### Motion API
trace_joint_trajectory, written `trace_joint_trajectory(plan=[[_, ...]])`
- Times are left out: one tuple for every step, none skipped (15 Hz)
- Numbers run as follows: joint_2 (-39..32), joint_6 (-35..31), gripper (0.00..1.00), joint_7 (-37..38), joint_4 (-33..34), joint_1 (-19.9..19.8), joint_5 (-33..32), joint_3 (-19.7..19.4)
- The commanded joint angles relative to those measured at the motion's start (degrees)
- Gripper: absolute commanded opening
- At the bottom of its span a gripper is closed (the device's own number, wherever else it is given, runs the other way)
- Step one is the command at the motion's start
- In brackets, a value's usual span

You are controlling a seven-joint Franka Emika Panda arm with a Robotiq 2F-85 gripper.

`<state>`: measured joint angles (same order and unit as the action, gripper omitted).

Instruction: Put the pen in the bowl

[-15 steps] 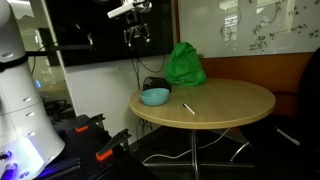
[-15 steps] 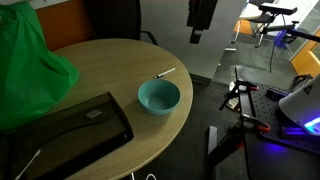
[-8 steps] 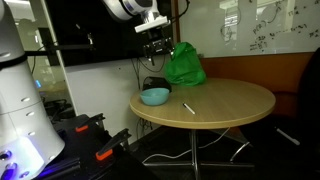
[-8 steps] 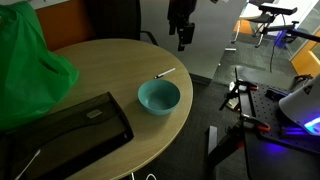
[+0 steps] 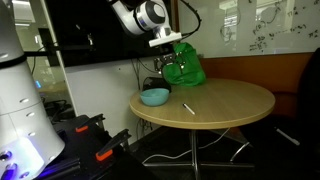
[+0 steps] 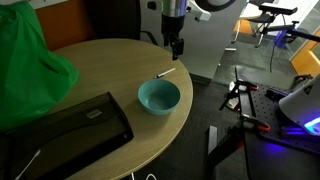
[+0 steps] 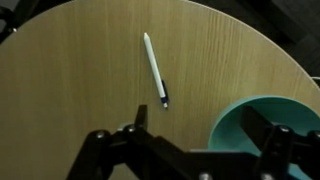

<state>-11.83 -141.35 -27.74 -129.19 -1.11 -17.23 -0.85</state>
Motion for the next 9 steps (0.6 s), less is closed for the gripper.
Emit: trace_joint_trajectory(plan=[[0.0,0.1,1.0,0.1,0.2,-0.5,-0.1,0.6],[0.0,0.1,1.0,0.1,0.3,-0.4,-0.1,0.6],[-1.0,1.7,1.0,-2.6,1.3,-0.9,1.2,1.1],[-2.3,0.9,1.0,-3.2,1.9,-1.4,1.3,0.9],[-3.1,-0.5,1.0,-4.1,2.0,-1.8,0.9,0.7],[-4.4,-2.1,1.0,-4.2,2.2,-2.2,-0.8,0.1],[-5.6,-3.0,1.0,-5.2,2.7,-2.8,-1.2,0.0],[-7.1,-3.9,1.0,-5.3,3.5,-3.4,-1.3,-0.2],[-8.7,-5.6,1.0,-6.4,4.1,-4.3,-1.0,-0.2]])
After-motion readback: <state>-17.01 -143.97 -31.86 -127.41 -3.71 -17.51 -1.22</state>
